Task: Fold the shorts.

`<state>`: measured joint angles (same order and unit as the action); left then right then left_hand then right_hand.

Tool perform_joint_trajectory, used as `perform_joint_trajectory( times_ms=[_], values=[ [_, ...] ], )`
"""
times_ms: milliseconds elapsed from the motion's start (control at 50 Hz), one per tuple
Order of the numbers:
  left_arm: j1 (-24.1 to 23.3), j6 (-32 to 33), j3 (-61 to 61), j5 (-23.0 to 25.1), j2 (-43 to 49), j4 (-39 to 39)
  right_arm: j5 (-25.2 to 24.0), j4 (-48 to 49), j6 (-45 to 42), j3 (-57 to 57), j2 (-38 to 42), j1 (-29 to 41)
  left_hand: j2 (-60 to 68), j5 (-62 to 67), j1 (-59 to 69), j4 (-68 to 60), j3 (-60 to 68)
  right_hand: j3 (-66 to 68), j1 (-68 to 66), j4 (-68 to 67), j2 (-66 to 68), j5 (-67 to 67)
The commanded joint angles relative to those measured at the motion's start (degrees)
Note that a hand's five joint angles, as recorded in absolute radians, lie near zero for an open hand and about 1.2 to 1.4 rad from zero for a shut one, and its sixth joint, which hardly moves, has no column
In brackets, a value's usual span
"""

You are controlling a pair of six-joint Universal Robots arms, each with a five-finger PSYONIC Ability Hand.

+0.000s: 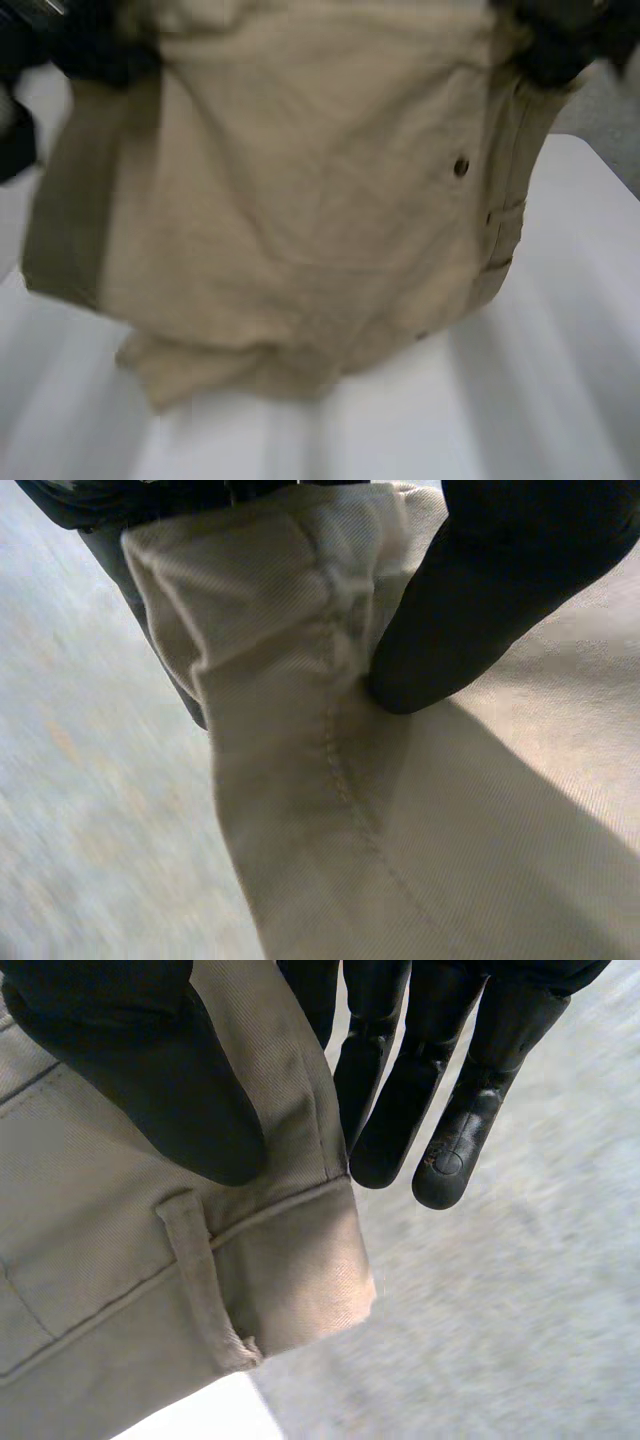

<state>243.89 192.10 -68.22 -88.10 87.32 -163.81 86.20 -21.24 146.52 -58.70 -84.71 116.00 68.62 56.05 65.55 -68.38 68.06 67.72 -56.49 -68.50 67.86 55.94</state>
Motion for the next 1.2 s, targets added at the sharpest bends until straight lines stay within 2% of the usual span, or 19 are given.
perform_joint_trajectory(
  times_ms=[20, 120, 180, 200, 220, 260, 280, 340, 360, 440, 520, 600, 740, 860, 880, 980, 1100, 1200],
  values=[
    [0.01, 0.30, 1.50, -0.67, 19.01, -0.36, 0.46, 2.07, 0.70, -0.80, 14.12, 1.69, 11.38, 13.95, 14.45, -11.62, 11.94, 12.28, -23.51, -11.50, 12.14, 14.06],
    [0.01, 0.47, 10.79, -3.12, 34.37, -0.54, 2.30, 9.27, 2.80, 0.34, 23.70, 1.78, 11.38, 13.95, 14.45, -11.62, 11.94, 12.28, -23.51, -11.50, 12.14, 14.06],
    [0.01, 1.61, 16.52, -4.80, 39.58, -0.89, 3.80, 17.17, 4.30, 1.75, 28.89, 1.78, 11.38, 13.95, 14.45, -11.62, 11.94, 12.28, -23.51, -11.50, 12.14, 14.06],
    [-0.08, 2.75, 20.80, -6.02, 42.55, -1.59, 4.23, 19.46, 4.39, 2.27, 30.03, 1.78, 11.38, 13.95, 14.45, -11.62, 11.94, 12.28, -23.51, -11.50, 12.14, 14.06],
    [-0.08, 3.11, 23.11, -6.56, 43.98, -2.38, 5.28, 25.66, 4.91, 3.76, 32.48, 1.78, 11.38, 13.95, 14.45, -11.62, 11.94, 12.28, -23.51, -11.50, 12.14, 14.06],
    [-0.17, 3.63, 27.24, -7.26, 46.09, -5.01, 5.47, 29.65, 5.18, 4.47, 33.64, 1.78, 11.38, 13.95, 14.45, -11.62, 11.94, 12.28, -23.51, -11.50, 12.14, 14.06],
    [-0.26, 4.51, 30.92, -7.44, 47.58, -9.29, 5.47, 35.07, 5.53, 5.34, 34.60, 1.87, 11.38, 13.95, 14.45, -11.62, 11.94, 12.28, -23.51, -11.50, 12.14, 14.06],
    [-0.08, 4.69, 35.51, -8.49, 48.30, -17.21, 5.65, 44.58, 5.80, 6.84, 35.49, 1.78, 11.38, 13.95, 14.45, -11.62, 11.94, 12.28, -23.51, -11.50, 12.14, 14.06],
    [-0.17, 4.60, 37.18, -9.45, 47.95, -22.11, 5.82, 51.23, 5.71, 7.98, 35.58, 1.78, 11.38, 13.95, 14.45, -11.62, 11.94, 12.28, -23.51, -11.50, 12.14, 14.06],
    [-0.87, 4.17, 39.13, -12.80, 45.49, -33.83, 6.08, 62.68, 5.88, 10.27, 34.79, 1.69, 11.38, 13.95, 14.45, -11.62, 11.94, 12.28, -23.51, -11.50, 12.14, 14.06],
    [-0.87, 2.59, 37.55, -13.68, 38.99, -40.70, 6.00, 67.90, 6.06, 11.24, 32.08, 1.52, 11.38, 13.95, 14.45, -11.62, 11.94, 12.28, -23.51, -11.50, 12.14, 14.06],
    [-0.43, -0.75, 35.00, -13.33, 35.64, -41.06, 5.65, 67.91, 6.93, 11.24, 30.66, 1.51, 11.38, 13.95, 14.45, -11.62, 11.94, 12.28, -23.51, -11.50, 12.14, 14.06],
    [-0.43, -2.08, 24.92, -13.24, 34.94, -38.69, 5.29, 63.17, 7.11, 8.70, 30.48, 1.43, 11.38, 13.95, 14.45, -11.62, 11.94, 12.28, -23.51, -11.50, 12.14, 14.06],
    [-0.08, -1.90, 12.52, -13.07, 35.38, -38.33, 3.89, 54.37, 7.11, 5.18, 33.65, 1.25, 11.38, 13.95, 14.45, -11.62, 11.94, 12.28, -23.51, -11.50, 12.14, 14.06],
    [-0.08, -1.81, 9.10, -12.98, 35.81, -38.33, 2.50, 49.93, 6.68, 2.65, 35.82, 1.16, 11.38, 13.95, 14.45, -11.62, 11.94, 12.28, -23.51, -11.50, 12.14, 14.06],
    [-0.17, -1.37, -0.15, -12.98, 37.30, -37.98, -0.15, 41.29, 4.75, -1.32, 41.37, 1.16, 11.38, 13.95, 14.45, -11.62, 11.94, 12.28, -23.51, -11.50, 12.14, 14.06],
    [-1.05, 1.43, -6.92, -12.98, 44.78, -34.39, 0.63, 32.41, -2.01, -3.69, 46.30, 1.17, 11.38, 13.95, 14.45, -11.62, 11.94, 12.28, -23.51, -11.50, 12.14, 14.06],
    [-2.63, 4.07, -9.74, -12.80, 45.14, -30.34, 2.30, 29.06, -2.20, -6.86, 43.94, 0.72, 10.57, 13.14, 13.63, -10.81, 11.13, 12.28, -23.51, -11.50, 12.14, 14.06]
  ],
)
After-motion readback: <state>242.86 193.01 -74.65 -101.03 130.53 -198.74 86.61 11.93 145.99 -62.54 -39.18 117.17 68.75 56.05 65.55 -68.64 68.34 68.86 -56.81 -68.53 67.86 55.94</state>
